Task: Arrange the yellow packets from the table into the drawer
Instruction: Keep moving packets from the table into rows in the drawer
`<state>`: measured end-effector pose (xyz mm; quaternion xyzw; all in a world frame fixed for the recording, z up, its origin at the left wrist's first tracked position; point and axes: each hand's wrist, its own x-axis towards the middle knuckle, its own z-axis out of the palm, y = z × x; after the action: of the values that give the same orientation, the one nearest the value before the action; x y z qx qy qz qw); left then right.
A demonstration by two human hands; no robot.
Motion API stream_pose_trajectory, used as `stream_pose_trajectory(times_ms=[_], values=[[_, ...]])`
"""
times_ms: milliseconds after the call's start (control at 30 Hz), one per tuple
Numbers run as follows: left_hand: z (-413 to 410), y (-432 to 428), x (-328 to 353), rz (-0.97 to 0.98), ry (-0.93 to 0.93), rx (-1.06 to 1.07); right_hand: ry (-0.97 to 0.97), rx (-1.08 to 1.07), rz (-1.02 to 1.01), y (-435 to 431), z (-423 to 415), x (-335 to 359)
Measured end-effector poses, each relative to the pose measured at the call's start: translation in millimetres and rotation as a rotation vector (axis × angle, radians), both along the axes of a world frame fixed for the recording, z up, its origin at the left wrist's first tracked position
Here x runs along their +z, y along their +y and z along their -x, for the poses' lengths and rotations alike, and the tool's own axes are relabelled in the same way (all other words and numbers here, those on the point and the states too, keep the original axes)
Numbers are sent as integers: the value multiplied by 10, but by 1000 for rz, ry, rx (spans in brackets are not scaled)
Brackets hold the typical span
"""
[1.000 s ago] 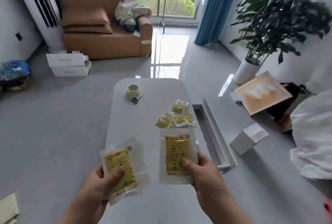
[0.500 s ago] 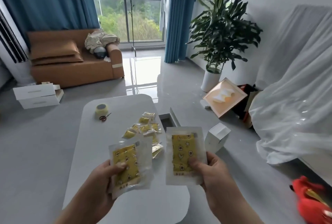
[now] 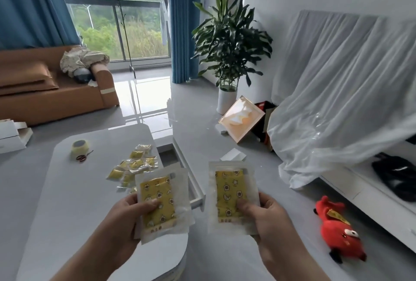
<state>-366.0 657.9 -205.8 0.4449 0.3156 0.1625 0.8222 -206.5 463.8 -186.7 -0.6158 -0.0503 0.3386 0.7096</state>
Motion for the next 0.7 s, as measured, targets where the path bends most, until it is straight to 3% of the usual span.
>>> stream_pose_trajectory(times_ms=[267, 700], values=[[-966, -59, -78, -17, 6, -15, 43, -55, -8, -163, -823, -71], [-2802, 621, -317, 40, 49, -37, 54, -91, 65, 463, -2681, -127]])
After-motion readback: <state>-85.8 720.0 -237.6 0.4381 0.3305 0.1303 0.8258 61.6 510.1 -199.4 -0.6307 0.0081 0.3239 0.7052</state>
